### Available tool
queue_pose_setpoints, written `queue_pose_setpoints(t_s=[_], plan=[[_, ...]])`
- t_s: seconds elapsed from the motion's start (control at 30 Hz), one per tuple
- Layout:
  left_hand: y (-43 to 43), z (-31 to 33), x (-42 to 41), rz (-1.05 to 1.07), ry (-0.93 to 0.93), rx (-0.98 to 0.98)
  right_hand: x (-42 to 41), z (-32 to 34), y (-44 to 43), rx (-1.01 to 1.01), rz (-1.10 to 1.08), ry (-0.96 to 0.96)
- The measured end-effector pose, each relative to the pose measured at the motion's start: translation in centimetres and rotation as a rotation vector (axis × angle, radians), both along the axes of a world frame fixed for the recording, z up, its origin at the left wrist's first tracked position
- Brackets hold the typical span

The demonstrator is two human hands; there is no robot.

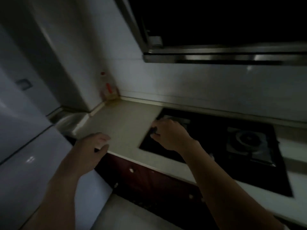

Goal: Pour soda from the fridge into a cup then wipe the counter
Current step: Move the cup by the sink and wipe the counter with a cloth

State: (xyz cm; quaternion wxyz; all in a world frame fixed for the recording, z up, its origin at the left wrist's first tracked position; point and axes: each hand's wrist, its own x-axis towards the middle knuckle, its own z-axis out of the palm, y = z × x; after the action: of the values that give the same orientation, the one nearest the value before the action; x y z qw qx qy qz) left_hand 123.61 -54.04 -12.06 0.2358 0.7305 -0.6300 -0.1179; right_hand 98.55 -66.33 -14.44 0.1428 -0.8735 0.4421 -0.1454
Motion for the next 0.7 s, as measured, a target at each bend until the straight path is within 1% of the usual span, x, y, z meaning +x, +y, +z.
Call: queue_pose_setpoints(t_s=[0.13, 0.27, 0.3, 0.43, 0.53, 0.63, 0.7], plan=[[-5.2, -3.3, -9.2, -0.176, -0.008, 0.12, -9.5, -2.2, 0.8, 0.078, -0.156, 0.023], [-8.8, -5.4, -16.6, -0.304, -0.081, 0.461, -16.5, -3.6, 2.9, 0.125, -0.321, 0.106], [-9.7, -5.8, -18.3, -0.342, -0.111, 0.488, -18.1, -3.9, 3.5, 0.132, -0.375, 0.118], [-12.2, -6.3, -25.4, -0.583, -0.179, 0.35, -23.1, -4.7, 6.7, 0.157, -0.617, 0.121], [-12.3, -6.3, -30.8, -0.746, -0.174, 0.283, -26.1, -4.9, 9.8, 0.201, -0.785, 0.141], [-11.2, -7.2, -35.4, -0.861, -0.151, 0.243, -28.4, -5.1, 13.4, 0.231, -0.959, 0.144], [-10.1, -7.9, -38.0, -0.941, -0.143, 0.266, -29.6, -5.5, 16.1, 0.234, -1.066, 0.131]])
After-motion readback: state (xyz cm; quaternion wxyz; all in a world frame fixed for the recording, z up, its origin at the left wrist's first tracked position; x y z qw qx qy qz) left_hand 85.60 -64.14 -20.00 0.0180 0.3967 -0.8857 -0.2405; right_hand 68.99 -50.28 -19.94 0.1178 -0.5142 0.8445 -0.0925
